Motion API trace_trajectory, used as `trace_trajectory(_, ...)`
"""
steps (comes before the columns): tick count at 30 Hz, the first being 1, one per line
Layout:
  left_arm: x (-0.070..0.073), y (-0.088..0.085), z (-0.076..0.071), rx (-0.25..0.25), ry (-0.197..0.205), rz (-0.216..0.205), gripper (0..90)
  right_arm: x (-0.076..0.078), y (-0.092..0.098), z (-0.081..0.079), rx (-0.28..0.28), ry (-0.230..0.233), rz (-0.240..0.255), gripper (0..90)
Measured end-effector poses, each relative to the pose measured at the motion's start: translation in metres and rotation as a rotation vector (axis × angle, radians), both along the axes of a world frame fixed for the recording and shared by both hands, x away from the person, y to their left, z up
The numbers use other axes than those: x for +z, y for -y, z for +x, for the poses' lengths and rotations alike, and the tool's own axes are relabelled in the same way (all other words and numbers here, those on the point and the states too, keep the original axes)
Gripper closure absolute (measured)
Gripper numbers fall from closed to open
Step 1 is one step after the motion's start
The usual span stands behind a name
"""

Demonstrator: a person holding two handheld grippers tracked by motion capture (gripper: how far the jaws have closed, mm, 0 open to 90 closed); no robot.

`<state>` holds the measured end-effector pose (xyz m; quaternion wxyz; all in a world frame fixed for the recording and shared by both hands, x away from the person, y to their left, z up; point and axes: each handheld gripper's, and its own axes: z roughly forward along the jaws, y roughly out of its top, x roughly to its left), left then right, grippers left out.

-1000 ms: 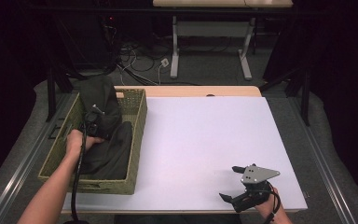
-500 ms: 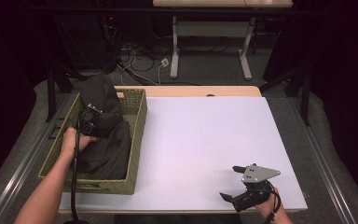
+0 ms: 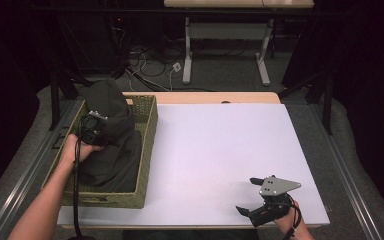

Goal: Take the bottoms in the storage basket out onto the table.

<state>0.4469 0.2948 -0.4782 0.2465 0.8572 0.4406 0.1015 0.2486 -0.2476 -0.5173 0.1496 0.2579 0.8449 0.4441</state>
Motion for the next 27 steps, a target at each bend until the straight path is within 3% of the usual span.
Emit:
trace_trajectory(6,0.007,0.003,-0.004,-0.030,0.052,0.011,71.5,0.000,0.000,0.000,-0.002,0.002,0.001,1.4)
trace_trajectory(19,0.020,0.007,-0.010,-0.088,0.085,0.012,72.2,0.000,0.000,0.000,0.000,0.004,0.001,1.3)
trace_trajectory(20,0.019,0.008,-0.011,-0.084,0.107,0.010,72.2,0.000,0.000,0.000,0.002,0.004,0.000,1.4)
trace_trajectory(27,0.025,0.010,-0.013,-0.090,0.107,0.022,72.2,0.000,0.000,0.000,0.001,0.004,0.001,1.4)
